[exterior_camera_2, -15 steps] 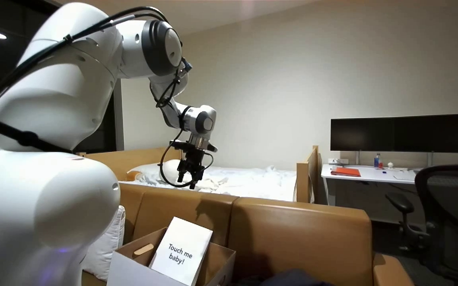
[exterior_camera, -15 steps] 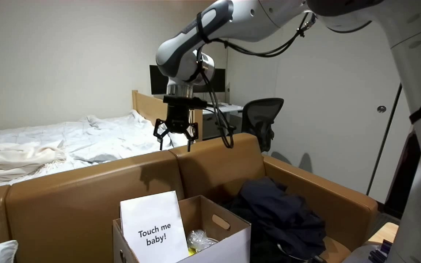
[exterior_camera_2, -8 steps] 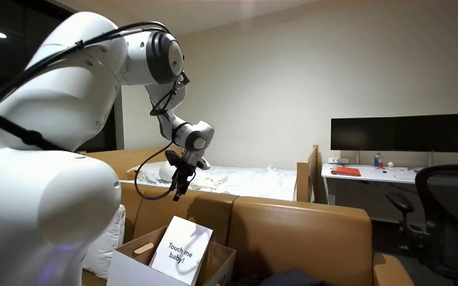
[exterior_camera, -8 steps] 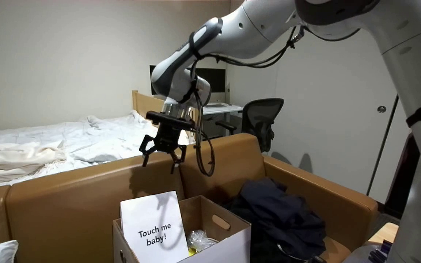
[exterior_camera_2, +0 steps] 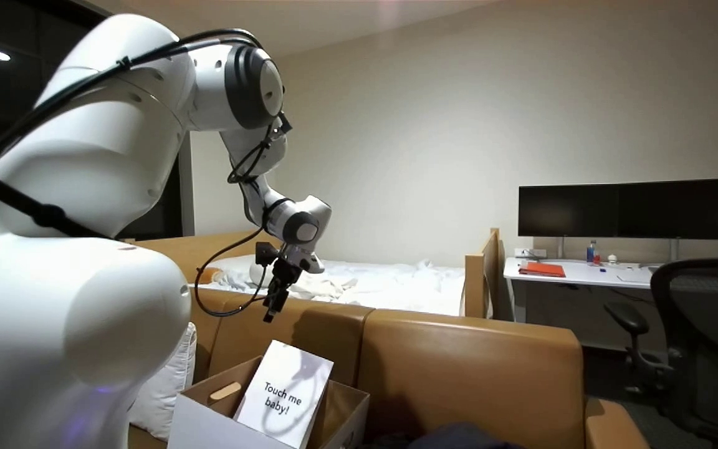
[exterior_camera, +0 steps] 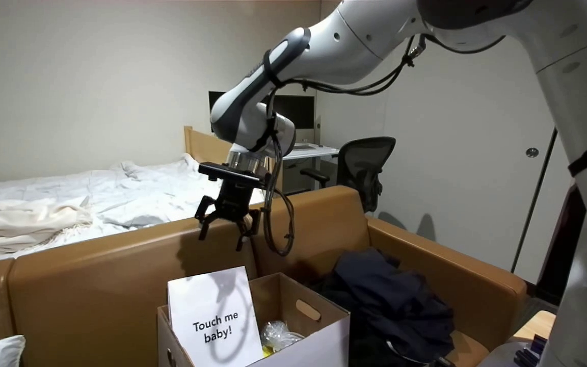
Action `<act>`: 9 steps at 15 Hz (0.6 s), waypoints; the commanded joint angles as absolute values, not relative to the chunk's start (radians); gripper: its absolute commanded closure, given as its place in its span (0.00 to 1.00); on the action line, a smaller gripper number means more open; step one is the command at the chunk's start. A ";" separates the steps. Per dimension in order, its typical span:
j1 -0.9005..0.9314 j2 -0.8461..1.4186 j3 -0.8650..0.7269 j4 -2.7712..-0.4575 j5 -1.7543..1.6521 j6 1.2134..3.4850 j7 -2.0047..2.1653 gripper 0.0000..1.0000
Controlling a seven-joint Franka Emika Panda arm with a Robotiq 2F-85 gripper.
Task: Remove the black jersey and white paper bag out of the box
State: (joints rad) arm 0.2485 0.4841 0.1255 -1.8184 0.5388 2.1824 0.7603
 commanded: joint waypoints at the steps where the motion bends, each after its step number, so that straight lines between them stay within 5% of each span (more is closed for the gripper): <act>1: 0.221 0.625 0.158 -1.671 0.671 2.243 0.801 0.00; 9: 0.208 0.695 0.091 -1.680 0.738 2.422 1.031 0.00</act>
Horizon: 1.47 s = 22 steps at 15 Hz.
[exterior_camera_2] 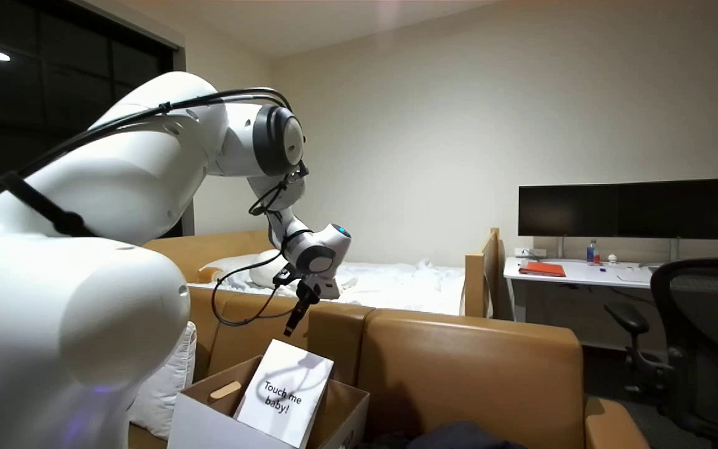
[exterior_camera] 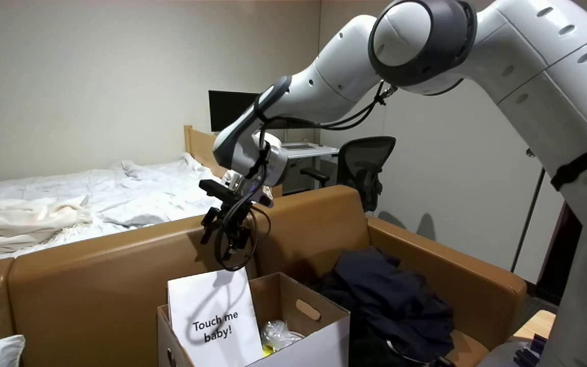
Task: Remove the black jersey and white paper bag out of the box
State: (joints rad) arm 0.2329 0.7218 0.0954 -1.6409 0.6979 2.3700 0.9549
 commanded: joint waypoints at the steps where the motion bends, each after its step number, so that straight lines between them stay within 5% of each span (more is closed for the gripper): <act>1: 0.218 0.727 0.102 -1.642 0.695 2.391 0.986 0.00; 7: 0.226 0.753 0.096 -1.612 0.668 2.372 1.004 0.00; 14: 0.143 1.094 0.086 -1.309 0.617 2.103 1.001 0.00; 18: 0.185 1.159 0.066 -1.249 0.535 2.190 1.014 0.00; 22: 0.212 1.012 0.064 -1.447 0.502 2.384 1.013 0.00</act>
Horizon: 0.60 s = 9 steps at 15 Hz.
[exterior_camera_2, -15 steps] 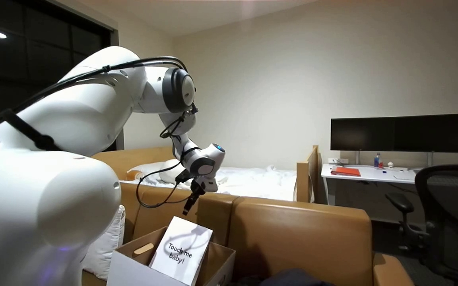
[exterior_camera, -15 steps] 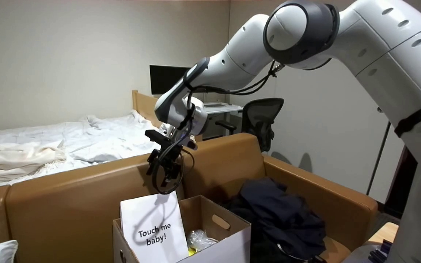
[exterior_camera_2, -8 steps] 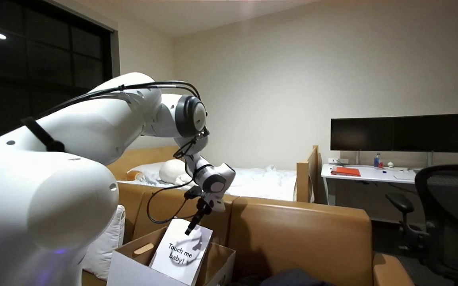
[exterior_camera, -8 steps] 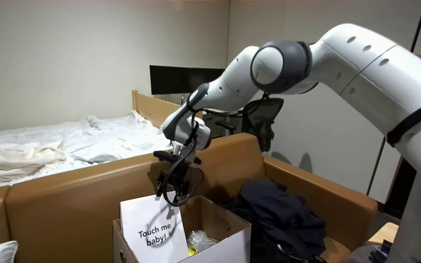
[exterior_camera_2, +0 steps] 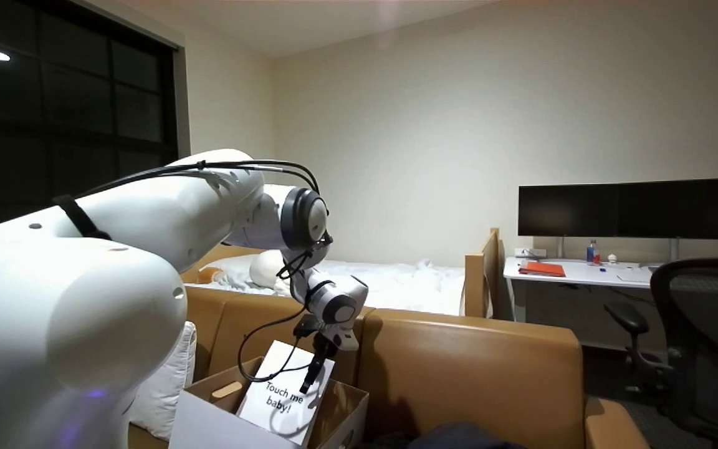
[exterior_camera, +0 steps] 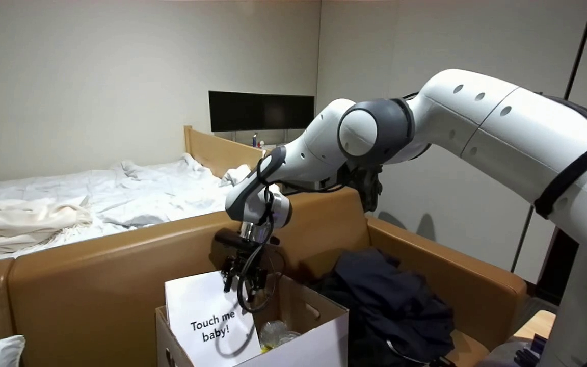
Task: Remove the black jersey and white paper bag out of the box
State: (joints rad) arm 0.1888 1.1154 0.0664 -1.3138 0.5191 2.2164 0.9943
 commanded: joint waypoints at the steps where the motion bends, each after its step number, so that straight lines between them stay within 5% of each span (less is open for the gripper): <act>1: 0.218 0.986 0.062 -1.484 0.498 2.414 1.021 0.00; 9: 0.161 0.761 0.099 -1.747 0.548 2.616 0.992 0.00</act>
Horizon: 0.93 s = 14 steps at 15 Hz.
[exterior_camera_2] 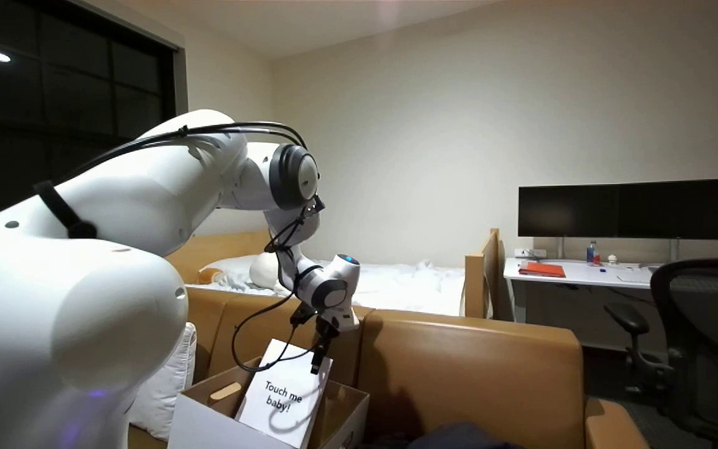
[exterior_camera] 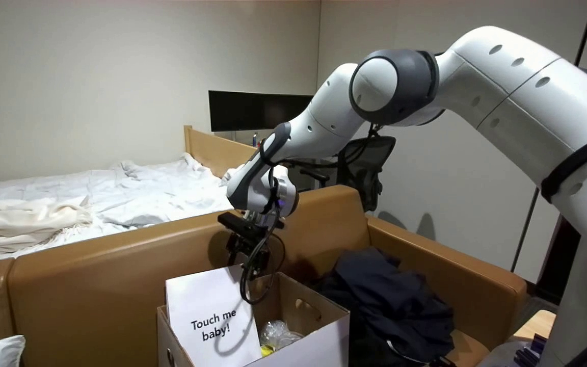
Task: Remove the black jersey and white paper bag out of the box
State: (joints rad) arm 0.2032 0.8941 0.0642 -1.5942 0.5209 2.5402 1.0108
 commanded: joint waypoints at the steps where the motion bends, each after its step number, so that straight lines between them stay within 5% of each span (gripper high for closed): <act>1: 0.149 0.750 0.108 -1.753 0.547 2.626 0.976 0.00; 8: 0.009 1.075 0.254 -1.380 0.567 2.394 0.620 0.00; 14: 0.083 1.195 0.219 -1.233 0.525 2.256 0.575 0.00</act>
State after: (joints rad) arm 0.0421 1.1737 0.2301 -1.2808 0.5396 2.2976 0.5885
